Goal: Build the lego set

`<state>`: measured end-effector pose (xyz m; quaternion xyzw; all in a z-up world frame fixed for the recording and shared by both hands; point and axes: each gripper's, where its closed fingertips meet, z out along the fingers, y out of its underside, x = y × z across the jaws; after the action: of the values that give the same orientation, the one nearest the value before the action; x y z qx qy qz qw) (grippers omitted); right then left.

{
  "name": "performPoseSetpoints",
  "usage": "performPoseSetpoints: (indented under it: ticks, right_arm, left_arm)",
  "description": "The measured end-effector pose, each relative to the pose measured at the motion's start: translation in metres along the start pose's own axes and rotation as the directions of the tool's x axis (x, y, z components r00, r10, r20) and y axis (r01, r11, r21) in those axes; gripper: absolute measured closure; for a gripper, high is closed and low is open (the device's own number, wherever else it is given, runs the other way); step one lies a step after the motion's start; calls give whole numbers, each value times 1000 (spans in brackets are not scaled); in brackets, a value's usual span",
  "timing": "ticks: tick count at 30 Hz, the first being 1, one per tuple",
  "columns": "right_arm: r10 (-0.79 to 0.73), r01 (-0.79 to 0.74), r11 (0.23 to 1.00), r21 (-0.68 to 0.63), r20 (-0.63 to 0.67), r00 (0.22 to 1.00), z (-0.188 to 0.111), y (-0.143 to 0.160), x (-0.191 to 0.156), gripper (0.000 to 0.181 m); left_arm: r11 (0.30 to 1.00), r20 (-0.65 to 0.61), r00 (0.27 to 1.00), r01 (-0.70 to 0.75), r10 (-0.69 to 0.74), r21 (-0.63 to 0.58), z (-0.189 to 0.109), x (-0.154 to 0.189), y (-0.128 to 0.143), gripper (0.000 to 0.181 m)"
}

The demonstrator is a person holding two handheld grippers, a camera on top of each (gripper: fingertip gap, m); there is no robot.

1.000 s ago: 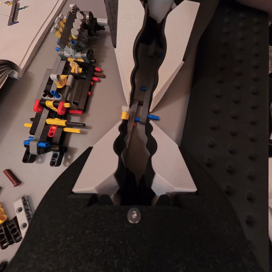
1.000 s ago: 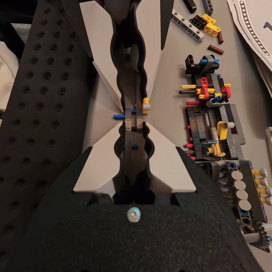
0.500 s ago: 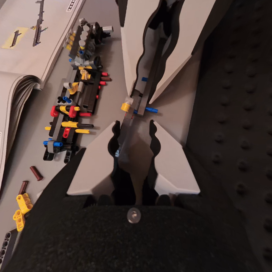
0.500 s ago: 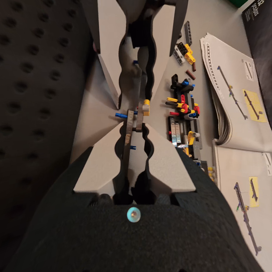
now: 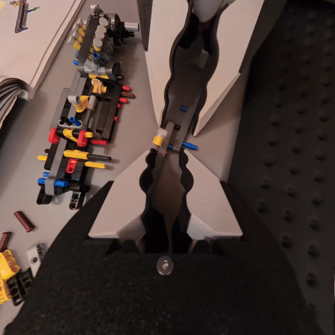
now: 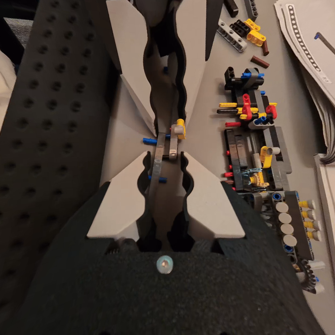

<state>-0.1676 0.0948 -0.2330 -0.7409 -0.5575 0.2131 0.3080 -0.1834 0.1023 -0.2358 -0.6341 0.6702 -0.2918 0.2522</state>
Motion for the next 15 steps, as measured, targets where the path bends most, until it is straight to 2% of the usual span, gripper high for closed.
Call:
performPoseSetpoints:
  ticks: [3, 6, 7, 10, 15]
  right_arm:
    - [-2, 2, 1000, -13, -44, 999, -7, 1, 3, 149]
    - [-2, 0, 1000, -29, -73, 997, -12, 3, -6, 156]
    - [12, -15, 999, -40, -81, 997, -12, 5, -9, 156]
    - [39, -45, 998, -46, -109, 993, -13, 9, -10, 158]
    - [23, -32, 997, -75, -114, 993, -7, 10, -10, 170]
  left_arm:
    - [994, -51, 993, 111, -111, -3, -1, 3, -2, 156]
    - [988, -92, 984, 154, -154, -5, -3, 6, -2, 151]
    - [988, -113, 982, 153, -153, -8, -5, 9, -2, 145]
    - [993, -131, 985, 113, -117, -31, -11, 7, 3, 143]
    - [997, -117, 993, 20, -29, -78, -14, -8, 7, 155]
